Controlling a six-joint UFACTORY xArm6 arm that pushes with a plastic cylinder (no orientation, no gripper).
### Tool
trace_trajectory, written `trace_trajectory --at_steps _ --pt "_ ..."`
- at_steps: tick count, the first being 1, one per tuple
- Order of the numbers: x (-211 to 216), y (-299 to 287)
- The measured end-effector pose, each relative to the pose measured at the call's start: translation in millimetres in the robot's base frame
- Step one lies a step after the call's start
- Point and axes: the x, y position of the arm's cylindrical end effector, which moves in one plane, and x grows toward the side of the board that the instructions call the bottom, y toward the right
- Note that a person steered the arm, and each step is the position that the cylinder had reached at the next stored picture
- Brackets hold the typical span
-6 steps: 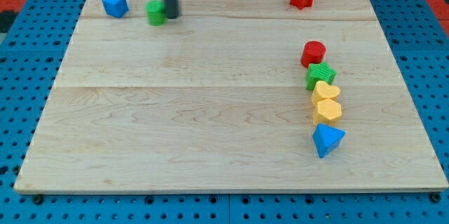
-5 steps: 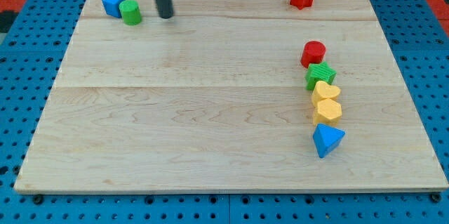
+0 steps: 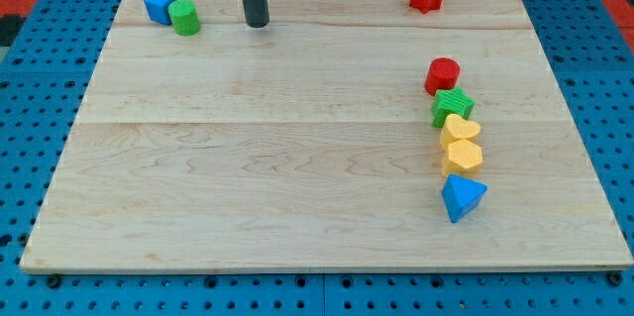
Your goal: Move the green star towards center
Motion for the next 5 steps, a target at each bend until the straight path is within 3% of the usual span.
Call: trace_trajectory --at_steps 2,4,5 --pt "-0.1 8.3" --pt "-3.9 177.6" --pt "26.9 273.7"
